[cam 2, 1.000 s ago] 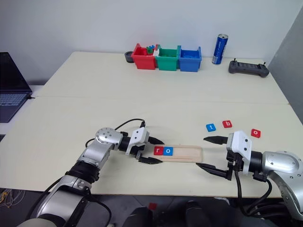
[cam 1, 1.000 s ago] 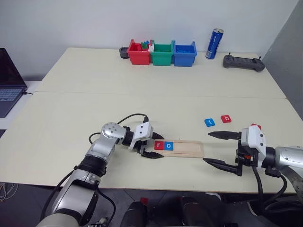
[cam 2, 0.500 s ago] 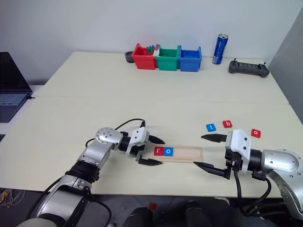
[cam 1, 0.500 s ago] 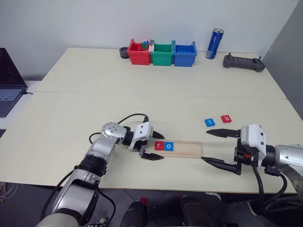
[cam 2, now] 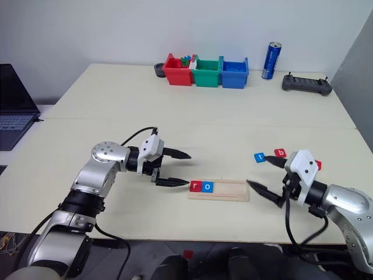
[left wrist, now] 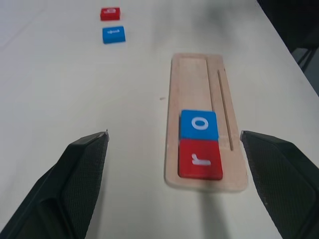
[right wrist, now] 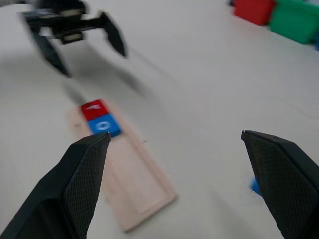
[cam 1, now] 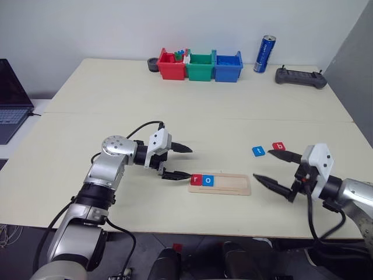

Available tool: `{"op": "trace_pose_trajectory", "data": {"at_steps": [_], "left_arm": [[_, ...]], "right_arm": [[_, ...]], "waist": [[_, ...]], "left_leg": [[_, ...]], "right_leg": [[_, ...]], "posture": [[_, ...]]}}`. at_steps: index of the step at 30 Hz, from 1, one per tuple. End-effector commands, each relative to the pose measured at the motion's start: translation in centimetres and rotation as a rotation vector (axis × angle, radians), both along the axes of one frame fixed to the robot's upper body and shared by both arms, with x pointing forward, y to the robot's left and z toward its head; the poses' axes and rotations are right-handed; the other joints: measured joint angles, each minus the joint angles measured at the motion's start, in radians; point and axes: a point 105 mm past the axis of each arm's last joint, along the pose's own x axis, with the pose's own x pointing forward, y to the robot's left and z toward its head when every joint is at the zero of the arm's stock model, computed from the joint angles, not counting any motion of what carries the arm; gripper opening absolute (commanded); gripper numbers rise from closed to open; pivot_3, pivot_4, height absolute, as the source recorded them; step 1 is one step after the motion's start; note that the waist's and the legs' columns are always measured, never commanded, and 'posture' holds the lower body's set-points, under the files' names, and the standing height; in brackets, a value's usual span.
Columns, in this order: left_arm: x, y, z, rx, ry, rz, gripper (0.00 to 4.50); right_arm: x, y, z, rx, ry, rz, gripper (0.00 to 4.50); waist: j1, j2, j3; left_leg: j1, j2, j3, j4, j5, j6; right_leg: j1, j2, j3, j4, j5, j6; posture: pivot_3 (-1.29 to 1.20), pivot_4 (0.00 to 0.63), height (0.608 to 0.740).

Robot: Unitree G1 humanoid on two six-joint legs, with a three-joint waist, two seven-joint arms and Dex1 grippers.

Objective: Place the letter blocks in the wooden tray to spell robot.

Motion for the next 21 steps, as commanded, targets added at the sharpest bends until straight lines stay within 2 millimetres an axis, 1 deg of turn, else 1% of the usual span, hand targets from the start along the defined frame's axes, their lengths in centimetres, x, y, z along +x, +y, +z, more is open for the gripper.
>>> {"op": "trace_pose_trajectory", "data": {"at_steps": [1,5,7,13,17,21], "left_arm": [[-0.5,-1.6,1.5,-0.091,-0.059,0.018,4.48],[-0.7,-3.1,0.8,-0.133,-0.071,0.043,4.48],[-0.9,-3.8,0.9,-0.154,-0.064,0.039,4.48],[-1.4,-5.0,0.9,-0.167,-0.055,-0.01,4.48],[-1.3,-5.3,0.9,-0.164,-0.055,-0.025,4.48],[-1.4,-5.2,0.9,-0.156,-0.051,-0.035,4.48]], "right_arm": [[2.2,-2.2,0.4,0.026,-0.061,-0.252,4.5],[4.1,-4.6,-0.5,0.067,-0.101,-0.539,4.5],[4.6,-5.2,-1.0,0.072,-0.103,-0.614,4.5],[6.5,-5.2,-3.2,0.105,-0.053,-0.666,4.5],[8.0,-5.3,-3.9,0.137,-0.023,-0.664,4.5],[9.0,-6.0,-4.6,0.143,0.007,-0.687,4.5]], "waist": [[0.0,0.0,0.0],[0.002,0.0,0.0],[0.002,0.0,0.0],[-0.004,0.001,-0.001],[-0.007,0.001,-0.001],[-0.007,0.001,-0.001]], "left_leg": [[0.0,0.0,0.0,0.0,0.0,0.0],[0.0,0.0,0.0,0.0,0.0,0.0],[0.0,0.0,0.0,0.0,0.0,0.0],[0.0,0.0,0.001,-0.001,0.0,0.0],[0.0,0.0,0.001,-0.001,0.0,0.0],[0.0,0.0,0.001,-0.001,0.0,0.0]], "right_leg": [[0.0,0.0,0.0,0.0,0.0,0.0],[-0.001,0.0,0.0,0.001,0.0,0.0],[-0.001,0.0,0.0,0.001,0.0,0.0],[-0.001,0.0,0.001,0.001,0.0,0.0],[-0.001,0.0,0.001,0.001,0.0,0.0],[-0.001,0.0,0.001,0.001,0.0,0.0]], "posture": [[0.0,0.15,0.74],[0.0,0.15,0.74],[0.0,0.15,0.74],[0.0,0.15,0.74],[0.0,0.15,0.74],[0.0,0.15,0.74]]}}
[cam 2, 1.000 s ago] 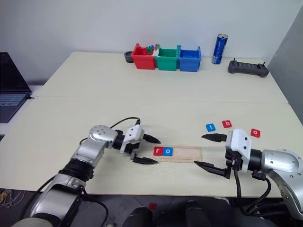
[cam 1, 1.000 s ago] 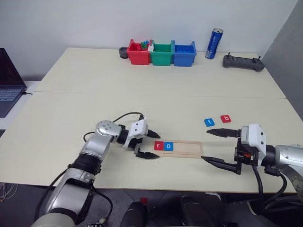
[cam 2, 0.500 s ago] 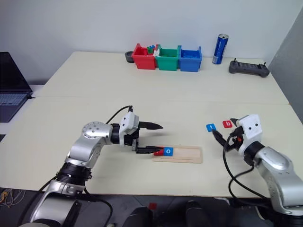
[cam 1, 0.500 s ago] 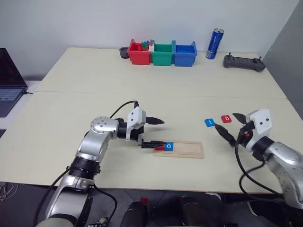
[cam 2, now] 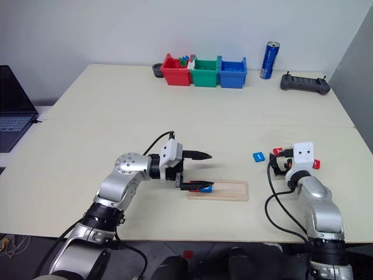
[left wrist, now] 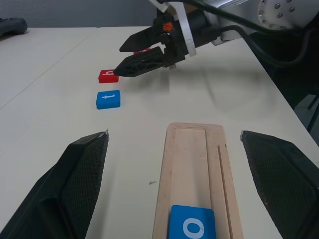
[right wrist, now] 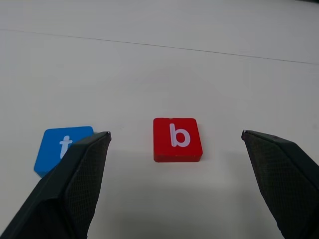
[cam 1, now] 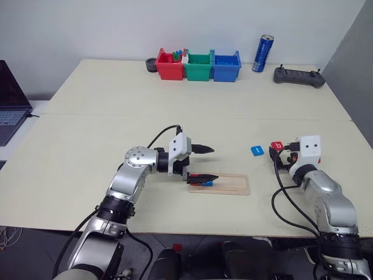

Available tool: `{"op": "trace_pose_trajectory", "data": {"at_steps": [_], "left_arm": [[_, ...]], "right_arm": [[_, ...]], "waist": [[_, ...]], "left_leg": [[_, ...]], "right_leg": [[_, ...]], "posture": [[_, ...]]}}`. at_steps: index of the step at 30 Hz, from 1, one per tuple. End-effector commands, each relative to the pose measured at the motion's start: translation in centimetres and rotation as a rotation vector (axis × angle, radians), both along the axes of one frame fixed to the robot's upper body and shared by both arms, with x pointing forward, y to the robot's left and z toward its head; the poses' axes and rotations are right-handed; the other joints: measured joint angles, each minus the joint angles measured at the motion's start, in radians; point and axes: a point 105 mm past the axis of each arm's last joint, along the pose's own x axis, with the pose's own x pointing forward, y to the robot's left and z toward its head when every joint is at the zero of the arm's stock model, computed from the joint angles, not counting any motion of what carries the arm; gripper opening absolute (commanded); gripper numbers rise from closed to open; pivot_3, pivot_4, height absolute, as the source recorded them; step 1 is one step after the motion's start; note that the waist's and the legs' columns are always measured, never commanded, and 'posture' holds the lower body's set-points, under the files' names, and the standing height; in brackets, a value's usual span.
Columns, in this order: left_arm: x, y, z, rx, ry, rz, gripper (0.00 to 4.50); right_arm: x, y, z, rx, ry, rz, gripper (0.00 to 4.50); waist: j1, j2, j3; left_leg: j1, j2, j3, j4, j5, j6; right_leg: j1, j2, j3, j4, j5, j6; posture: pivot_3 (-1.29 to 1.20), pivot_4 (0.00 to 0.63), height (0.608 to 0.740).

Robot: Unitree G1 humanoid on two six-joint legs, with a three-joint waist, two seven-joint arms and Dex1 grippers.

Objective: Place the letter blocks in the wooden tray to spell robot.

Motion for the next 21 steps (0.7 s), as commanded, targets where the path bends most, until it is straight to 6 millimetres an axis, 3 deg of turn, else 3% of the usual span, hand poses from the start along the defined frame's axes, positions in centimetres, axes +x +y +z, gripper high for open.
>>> {"op": "trace_pose_trajectory", "data": {"at_steps": [1,16,21], "left_arm": [[-0.3,-0.3,0.7,-0.006,-0.024,-0.031,4.48],[-0.1,-0.3,0.6,0.005,-0.035,-0.024,4.48],[0.0,-0.1,0.6,0.01,-0.039,-0.017,4.5]], "right_arm": [[0.7,-0.8,0.6,-0.007,-0.033,-0.018,4.5],[3.1,0.1,-1.4,0.041,0.023,0.03,4.5],[3.3,-0.5,-1.6,0.055,0.027,0.009,3.31]], "waist": [[0.0,0.0,0.0],[-0.005,0.0,0.0],[-0.004,0.0,0.0]], "left_leg": [[0.0,0.0,0.0,0.0,0.0,0.0],[0.001,0.0,0.0,0.0,0.0,0.0],[0.0,0.0,0.0,0.0,0.0,0.0]], "right_leg": [[0.0,0.0,0.0,0.0,0.0,0.0],[0.0,0.0,0.001,0.0,0.0,0.0],[0.0,0.0,0.0,0.0,0.0,0.0]], "posture": [[0.0,0.15,0.74],[0.0,0.15,0.74],[0.0,0.15,0.74]]}}
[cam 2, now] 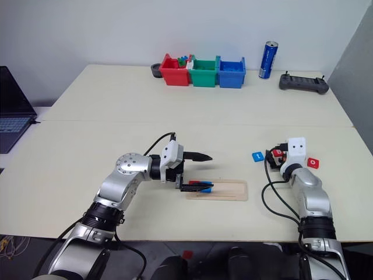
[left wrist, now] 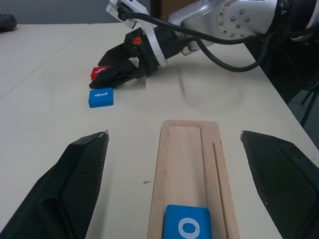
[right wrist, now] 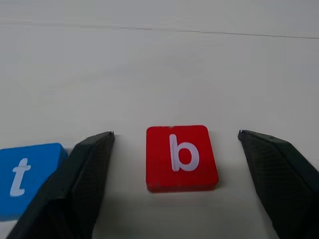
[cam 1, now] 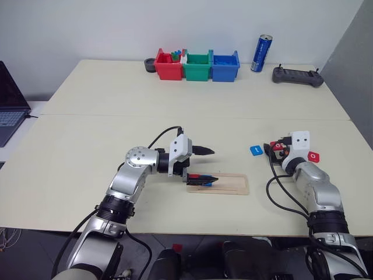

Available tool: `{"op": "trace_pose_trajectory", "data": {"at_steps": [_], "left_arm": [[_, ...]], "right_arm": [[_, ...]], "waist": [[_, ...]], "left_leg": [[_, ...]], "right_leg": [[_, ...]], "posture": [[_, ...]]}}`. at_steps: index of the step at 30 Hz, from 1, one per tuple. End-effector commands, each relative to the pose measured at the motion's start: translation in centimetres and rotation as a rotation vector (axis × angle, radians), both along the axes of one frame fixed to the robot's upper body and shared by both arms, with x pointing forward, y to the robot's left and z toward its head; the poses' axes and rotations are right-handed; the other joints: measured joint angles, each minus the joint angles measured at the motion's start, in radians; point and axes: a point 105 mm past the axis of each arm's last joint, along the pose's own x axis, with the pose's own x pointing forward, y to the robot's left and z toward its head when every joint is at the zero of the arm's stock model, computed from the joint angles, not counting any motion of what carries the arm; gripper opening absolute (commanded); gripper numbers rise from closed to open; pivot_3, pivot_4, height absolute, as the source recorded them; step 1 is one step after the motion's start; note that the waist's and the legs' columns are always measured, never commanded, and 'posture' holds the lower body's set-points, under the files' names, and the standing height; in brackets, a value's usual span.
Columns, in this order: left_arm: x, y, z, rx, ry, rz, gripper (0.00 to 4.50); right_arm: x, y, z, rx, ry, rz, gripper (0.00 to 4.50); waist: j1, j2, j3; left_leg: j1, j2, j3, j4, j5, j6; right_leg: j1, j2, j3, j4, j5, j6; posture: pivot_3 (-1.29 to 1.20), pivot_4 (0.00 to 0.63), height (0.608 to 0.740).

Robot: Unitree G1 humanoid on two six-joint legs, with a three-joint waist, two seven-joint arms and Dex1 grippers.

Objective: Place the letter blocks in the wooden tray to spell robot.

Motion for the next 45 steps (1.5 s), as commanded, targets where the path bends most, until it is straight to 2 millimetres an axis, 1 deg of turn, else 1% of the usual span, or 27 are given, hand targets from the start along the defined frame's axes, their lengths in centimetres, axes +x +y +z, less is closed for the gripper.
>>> {"op": "trace_pose_trajectory", "data": {"at_steps": [1,2,5,6,8,11,15,18,20,22,25,28,31,33,36,39,40,42,45], "left_arm": [[0.2,0.0,0.9,-0.006,-0.044,-0.004,4.5],[0.2,0.1,0.9,-0.005,-0.045,-0.002,4.5],[0.2,0.1,0.9,-0.005,-0.045,0.0,4.5],[0.2,0.1,0.9,-0.005,-0.045,0.0,4.5],[0.3,0.1,0.8,-0.005,-0.046,0.001,4.5],[0.3,0.0,0.9,-0.009,-0.047,0.002,4.5],[0.1,0.1,0.6,-0.008,-0.045,0.0,4.5],[0.1,0.1,0.4,-0.011,-0.043,0.004,4.5],[0.1,0.0,0.4,-0.014,-0.043,0.005,4.5],[0.1,0.0,0.4,-0.016,-0.043,0.005,4.5],[0.1,0.0,0.3,-0.016,-0.042,0.004,4.5],[0.2,-0.2,0.4,-0.018,-0.043,-0.002,4.5],[0.1,-0.4,0.4,-0.02,-0.045,-0.013,4.5],[0.1,-0.5,0.5,-0.021,-0.047,-0.015,4.5],[0.2,-0.4,0.6,-0.019,-0.051,-0.014,4.5],[0.3,-0.3,0.5,-0.016,-0.053,-0.01,4.5],[0.3,-0.2,0.5,-0.016,-0.053,-0.01,4.5],[0.2,-0.2,0.4,-0.015,-0.052,-0.01,4.5],[0.1,-0.4,0.3,-0.016,-0.051,-0.012,4.5]], "right_arm": [[-0.1,-0.6,0.1,0.003,-0.008,-0.011,2.87],[-0.2,-0.7,0.1,0.001,-0.007,-0.013,2.6],[-0.6,-0.9,0.1,0.0,-0.006,-0.017,1.53],[-0.8,-0.7,0.3,0.0,-0.01,-0.008,1.47],[-1.4,-0.1,0.8,0.009,-0.019,0.027,1.48],[-2.9,0.5,1.9,-0.001,-0.026,0.055,1.48],[-6.5,0.3,3.6,-0.033,-0.014,0.035,1.48],[-9.4,0.2,3.2,-0.049,0.038,-0.01,1.48],[-11.2,0.5,2.2,-0.036,0.087,-0.044,1.48],[-12.4,1.0,1.4,-0.018,0.119,-0.065,1.48],[-13.2,2.1,0.6,0.001,0.153,-0.073,1.48],[-13.0,3.1,0.2,0.014,0.157,-0.07,1.48],[-12.5,3.5,-0.1,0.011,0.156,-0.067,1.48],[-12.4,3.6,-0.3,0.003,0.161,-0.068,2.2],[-12.5,3.4,-0.5,-0.002,0.167,-0.068,3.13],[-12.6,3.2,-0.3,-0.006,0.163,-0.067,4.21],[-12.6,3.1,-0.1,-0.003,0.156,-0.064,4.47],[-12.5,2.9,1.1,-0.016,0.119,-0.051,4.47],[-12.4,2.5,3.8,-0.099,0.033,0.056,4.47]], "waist": [[0.0,0.0,0.0],[0.0,0.0,0.0],[0.001,0.0,0.0],[0.001,0.0,0.0],[0.002,0.0,0.0],[0.003,0.0,0.0],[0.005,0.001,0.0],[0.009,0.001,0.0],[0.011,0.001,0.0],[0.009,0.001,0.0],[0.004,0.002,0.0],[0.003,0.002,0.0],[0.004,0.002,0.0],[0.005,0.002,0.0],[0.006,0.002,0.0],[0.006,0.002,0.0],[0.006,0.002,0.0],[0.006,0.002,0.0],[0.006,0.002,0.0]], "left_leg": [[0.0,0.0,0.0,0.0,0.0,0.0],[0.0,0.0,0.0,0.0,0.0,0.0],[0.0,0.0,0.0,0.0,0.0,0.0],[0.0,0.0,0.0,0.0,0.0,0.0],[0.0,0.0,0.0,0.0,0.0,0.0],[-0.001,0.0,-0.001,0.0,0.0,0.0],[-0.002,0.0,-0.001,0.0,0.0,0.0],[-0.002,0.0,-0.001,0.0,0.0,0.0],[-0.002,0.0,-0.001,0.0,0.0,0.0],[-0.001,0.0,-0.001,-0.001,0.0,0.0],[-0.001,0.0,0.0,-0.001,0.0,0.0],[0.0,0.0,0.0,0.0,0.0,0.0],[-0.001,0.0,0.0,0.0,0.0,0.0],[-0.001,0.0,0.0,0.0,0.0,0.0],[-0.001,0.0,0.0,-0.001,0.0,0.0],[-0.001,0.0,0.0,-0.001,0.0,0.0],[-0.001,0.0,0.0,-0.001,0.0,0.0],[-0.001,0.0,0.0,-0.001,0.0,0.0],[-0.001,0.0,0.0,-0.001,0.0,0.0]], "right_leg": [[0.0,0.0,0.0,0.0,0.0,0.0],[0.0,0.0,0.0,0.0,0.0,0.0],[0.0,0.0,0.0,0.0,0.0,0.0],[0.0,0.0,0.0,0.0,0.0,0.0],[0.0,0.0,0.0,0.0,0.0,0.0],[0.0,0.0,0.0,0.0,0.0,0.0],[-0.001,0.0,-0.001,-0.001,0.0,0.0],[-0.001,0.0,-0.001,-0.001,0.0,0.0],[-0.001,0.0,-0.001,-0.001,0.0,0.0],[-0.001,0.0,-0.001,-0.001,-0.001,0.0],[-0.001,0.0,0.0,0.0,-0.001,0.0],[-0.001,0.001,0.001,0.0,-0.001,0.0],[-0.001,0.001,0.001,-0.001,-0.001,0.0],[-0.001,0.001,0.001,-0.001,-0.001,0.0],[-0.001,0.001,0.0,-0.001,-0.001,0.0],[-0.001,0.001,0.0,-0.001,-0.001,0.0],[-0.001,0.001,0.0,-0.001,-0.001,0.0],[-0.001,0.001,0.0,-0.001,-0.001,0.0],[-0.001,0.0,0.001,-0.001,-0.001,0.0]], "posture": [[0.0,0.15,0.74],[0.0,0.15,0.74],[0.0,0.15,0.74],[0.0,0.15,0.74],[0.0,0.15,0.74],[0.0,0.15,0.74],[0.0,0.15,0.74],[0.0,0.15,0.74],[0.0,0.15,0.74],[0.0,0.15,0.74],[0.0,0.15,0.74],[0.0,0.15,0.74],[0.0,0.15,0.74],[0.0,0.15,0.74],[0.0,0.15,0.74],[0.0,0.15,0.74],[0.0,0.15,0.74],[0.0,0.15,0.74],[0.0,0.15,0.74]]}}
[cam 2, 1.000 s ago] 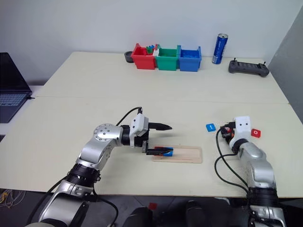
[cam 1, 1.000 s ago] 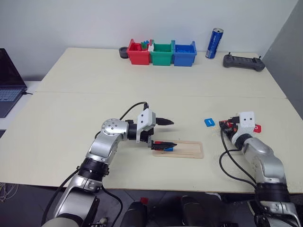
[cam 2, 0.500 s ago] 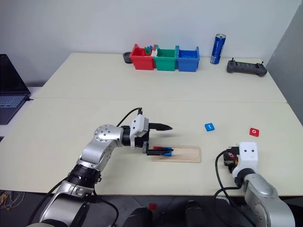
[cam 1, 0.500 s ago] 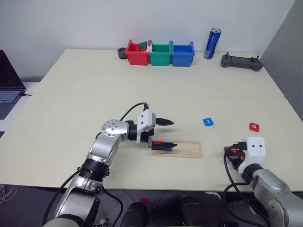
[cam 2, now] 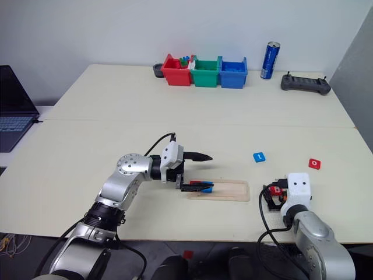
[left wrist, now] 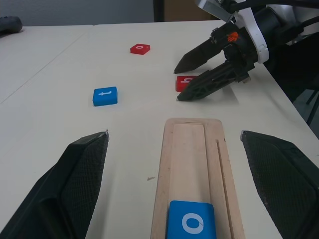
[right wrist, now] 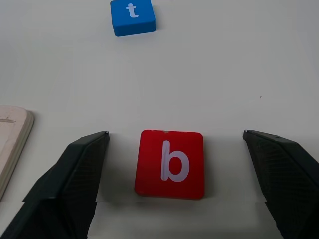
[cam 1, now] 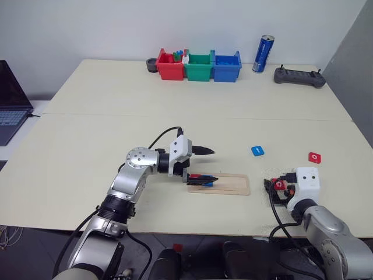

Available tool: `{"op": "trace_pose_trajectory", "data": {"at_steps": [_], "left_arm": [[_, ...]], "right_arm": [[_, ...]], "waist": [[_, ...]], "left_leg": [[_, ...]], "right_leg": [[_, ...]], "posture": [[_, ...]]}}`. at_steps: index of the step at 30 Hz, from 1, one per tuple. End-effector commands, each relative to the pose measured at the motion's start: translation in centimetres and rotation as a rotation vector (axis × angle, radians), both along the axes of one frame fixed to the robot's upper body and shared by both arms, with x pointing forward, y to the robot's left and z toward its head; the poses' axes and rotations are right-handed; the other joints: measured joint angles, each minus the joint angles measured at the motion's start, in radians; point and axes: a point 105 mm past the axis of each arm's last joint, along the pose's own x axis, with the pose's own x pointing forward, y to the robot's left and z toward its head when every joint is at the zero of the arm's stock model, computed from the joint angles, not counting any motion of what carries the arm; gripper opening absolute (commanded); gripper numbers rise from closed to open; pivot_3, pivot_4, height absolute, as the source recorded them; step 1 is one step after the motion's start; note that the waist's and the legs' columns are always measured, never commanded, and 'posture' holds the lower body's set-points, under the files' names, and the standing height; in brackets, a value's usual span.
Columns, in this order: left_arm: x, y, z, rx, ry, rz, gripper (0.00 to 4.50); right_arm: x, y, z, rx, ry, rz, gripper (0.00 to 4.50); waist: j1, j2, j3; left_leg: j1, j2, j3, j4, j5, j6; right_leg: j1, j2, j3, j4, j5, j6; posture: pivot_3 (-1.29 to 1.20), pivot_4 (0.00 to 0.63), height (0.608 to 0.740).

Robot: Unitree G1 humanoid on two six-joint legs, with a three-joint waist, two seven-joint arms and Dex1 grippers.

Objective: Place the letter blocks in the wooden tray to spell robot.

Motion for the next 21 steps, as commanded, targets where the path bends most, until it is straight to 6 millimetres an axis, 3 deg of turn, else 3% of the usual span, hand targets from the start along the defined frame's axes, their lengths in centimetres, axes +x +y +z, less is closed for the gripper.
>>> {"op": "trace_pose_trajectory", "data": {"at_steps": [1,5,10,16,21], "left_arm": [[-0.1,-0.4,0.6,-0.01,-0.037,-0.016,4.5],[0.3,-0.7,0.7,-0.013,-0.051,-0.021,4.5],[0.7,-0.9,0.8,-0.016,-0.058,-0.032,4.5],[0.2,-1.2,0.4,-0.005,-0.053,-0.076,4.5],[-0.2,-1.1,0.4,0.013,-0.05,-0.103,4.5]], "right_arm": [[0.1,-0.3,4.8,-0.074,-0.155,0.156,4.47],[-1.3,0.1,6.5,-0.162,-0.127,0.532,4.47],[-2.6,-0.6,5.8,-0.263,-0.045,0.903,4.47],[-0.6,-2.5,3.4,-0.347,0.03,1.066,4.47],[1.3,-2.5,3.1,-0.348,0.032,1.124,4.47]], "waist": [[0.001,0.0,0.0],[0.003,0.0,0.0],[0.001,-0.003,0.002],[-0.003,-0.004,0.003],[-0.002,-0.003,0.003]], "left_leg": [[0.0,0.0,0.0,0.0,0.0,0.0],[0.0,0.0,-0.001,0.0,0.0,0.0],[0.003,0.0,-0.001,0.0,0.0,0.001],[0.006,0.0,0.0,0.0,0.0,0.001],[0.005,0.0,0.0,0.0,0.0,0.001]], "right_leg": [[0.0,0.0,0.0,0.0,0.0,0.0],[0.001,0.0,-0.002,-0.001,0.0,0.0],[0.006,0.001,-0.003,-0.004,0.0,0.0],[0.008,0.0,-0.001,-0.005,0.0,0.0],[0.008,0.0,-0.001,-0.004,0.0,0.0]], "posture": [[0.0,0.15,0.74],[0.0,0.15,0.74],[0.0,0.15,0.74],[0.0,0.15,0.74],[0.0,0.15,0.74]]}}
